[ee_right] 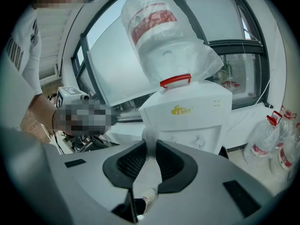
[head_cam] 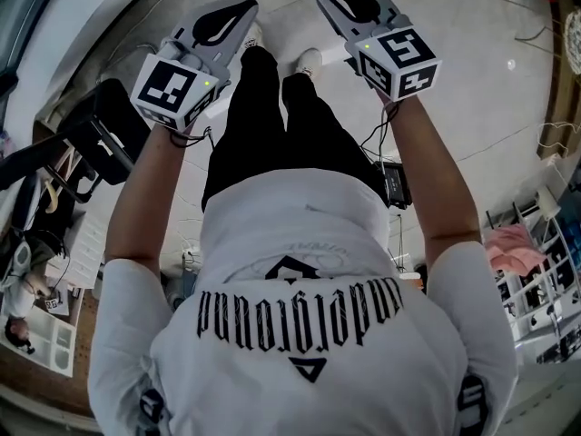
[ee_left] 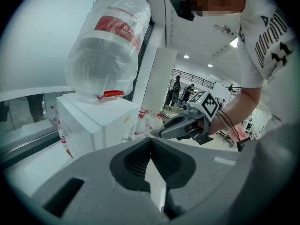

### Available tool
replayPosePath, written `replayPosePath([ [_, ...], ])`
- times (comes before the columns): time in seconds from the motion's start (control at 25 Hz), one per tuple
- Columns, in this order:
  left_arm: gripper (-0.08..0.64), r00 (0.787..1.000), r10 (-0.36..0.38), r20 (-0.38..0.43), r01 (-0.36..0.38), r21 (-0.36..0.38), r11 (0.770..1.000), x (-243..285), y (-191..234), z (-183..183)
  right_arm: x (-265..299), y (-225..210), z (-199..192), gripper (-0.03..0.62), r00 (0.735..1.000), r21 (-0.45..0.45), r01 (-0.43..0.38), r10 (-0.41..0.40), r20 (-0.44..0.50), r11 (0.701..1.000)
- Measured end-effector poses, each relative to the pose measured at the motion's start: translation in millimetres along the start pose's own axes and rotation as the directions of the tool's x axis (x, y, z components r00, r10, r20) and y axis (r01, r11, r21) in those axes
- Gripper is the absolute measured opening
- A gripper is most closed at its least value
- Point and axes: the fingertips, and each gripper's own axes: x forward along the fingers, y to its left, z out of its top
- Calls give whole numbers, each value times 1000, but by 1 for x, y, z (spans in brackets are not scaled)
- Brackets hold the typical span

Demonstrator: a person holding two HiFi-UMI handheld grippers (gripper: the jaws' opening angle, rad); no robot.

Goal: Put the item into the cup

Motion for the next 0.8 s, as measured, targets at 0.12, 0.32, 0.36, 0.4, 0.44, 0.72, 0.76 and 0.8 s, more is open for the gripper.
replayPosePath([
  [0.12,14,1000,-19,-11,19,28,999,12,6,-7,14,-10,-13,72,1000,4,14,-14,-17,1000],
  [0.32,15,999,-29,-31,31,47,998,35,19,-21,33,-26,-31,72,998,-10,39,-39,-48,999],
  [0.36,14,999,-30,-35,31,46,998,39,21,-25,38,-29,-34,72,998,-12,39,-40,-52,999],
  [0.4,14,999,-30,-37,32,46,998,42,24,-29,42,-31,-36,72,998,-14,39,-40,-55,999],
  [0.44,14,999,-32,-39,33,48,998,45,25,-33,47,-32,-40,72,998,-15,38,-39,-58,999],
  [0.72,15,998,-29,-52,31,36,999,67,37,-64,75,-49,-73,72,995,4,52,-52,-88,999],
  [0.76,15,998,-28,-60,31,42,999,70,39,-69,80,-51,-78,72,995,10,53,-52,-90,999],
  [0.8,15,997,-28,-66,31,50,998,75,40,-73,83,-54,-83,72,994,16,54,-52,-91,998],
])
